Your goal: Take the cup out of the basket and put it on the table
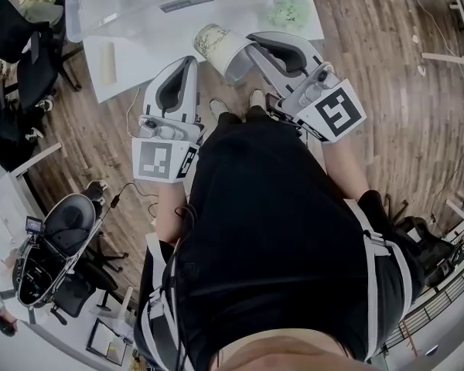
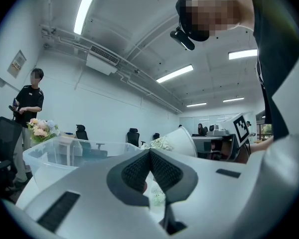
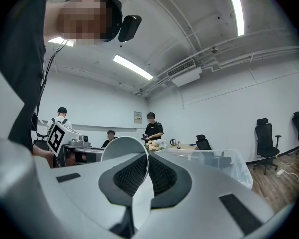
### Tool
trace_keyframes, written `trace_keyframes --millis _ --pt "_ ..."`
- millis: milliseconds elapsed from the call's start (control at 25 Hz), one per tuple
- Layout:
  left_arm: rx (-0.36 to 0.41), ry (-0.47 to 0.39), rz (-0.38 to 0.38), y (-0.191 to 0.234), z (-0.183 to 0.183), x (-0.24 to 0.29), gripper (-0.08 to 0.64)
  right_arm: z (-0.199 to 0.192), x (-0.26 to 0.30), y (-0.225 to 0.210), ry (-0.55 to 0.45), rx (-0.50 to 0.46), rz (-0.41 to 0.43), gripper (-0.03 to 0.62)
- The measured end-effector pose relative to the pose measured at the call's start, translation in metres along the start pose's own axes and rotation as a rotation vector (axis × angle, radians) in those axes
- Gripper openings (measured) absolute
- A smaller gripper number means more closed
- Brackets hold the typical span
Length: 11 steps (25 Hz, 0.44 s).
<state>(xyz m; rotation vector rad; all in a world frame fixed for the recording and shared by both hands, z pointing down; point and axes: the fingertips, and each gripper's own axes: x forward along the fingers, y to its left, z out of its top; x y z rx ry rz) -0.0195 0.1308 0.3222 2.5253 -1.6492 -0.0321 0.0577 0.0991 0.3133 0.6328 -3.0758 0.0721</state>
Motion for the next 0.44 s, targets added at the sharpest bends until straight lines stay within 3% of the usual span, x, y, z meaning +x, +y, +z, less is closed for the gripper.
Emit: trace_keyframes --millis 440 --pt "0.013 -0.010 0.008 0.0047 0.0025 0.0017 0.017 -0.0005 0.0080 -0.0041 -0.007 -0.002 0.005 0.029"
